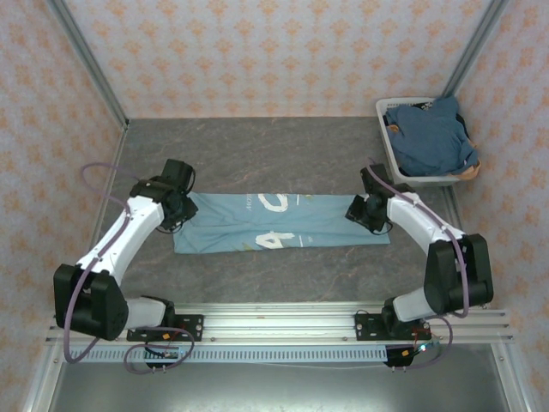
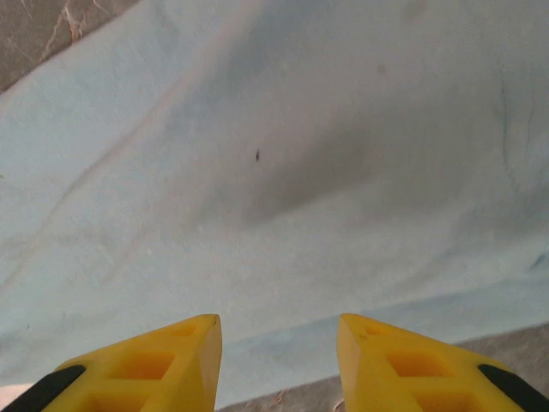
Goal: Fold and stack the t-shirts
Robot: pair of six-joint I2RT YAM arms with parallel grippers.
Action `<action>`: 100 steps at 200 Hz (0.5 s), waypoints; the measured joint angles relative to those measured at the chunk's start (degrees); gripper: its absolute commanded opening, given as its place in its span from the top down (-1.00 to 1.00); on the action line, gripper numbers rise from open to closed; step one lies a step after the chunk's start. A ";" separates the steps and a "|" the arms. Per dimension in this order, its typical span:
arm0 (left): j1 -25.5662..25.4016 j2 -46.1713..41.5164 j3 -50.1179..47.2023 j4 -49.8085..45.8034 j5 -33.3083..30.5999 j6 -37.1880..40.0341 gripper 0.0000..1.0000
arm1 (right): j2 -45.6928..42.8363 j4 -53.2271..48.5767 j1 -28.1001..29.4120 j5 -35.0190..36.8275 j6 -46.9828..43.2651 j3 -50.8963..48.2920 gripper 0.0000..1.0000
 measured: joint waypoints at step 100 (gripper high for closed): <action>-1.64 24.90 1.64 10.01 10.03 -15.21 0.74 | 23.19 -3.21 -1.20 7.67 -4.22 15.41 0.37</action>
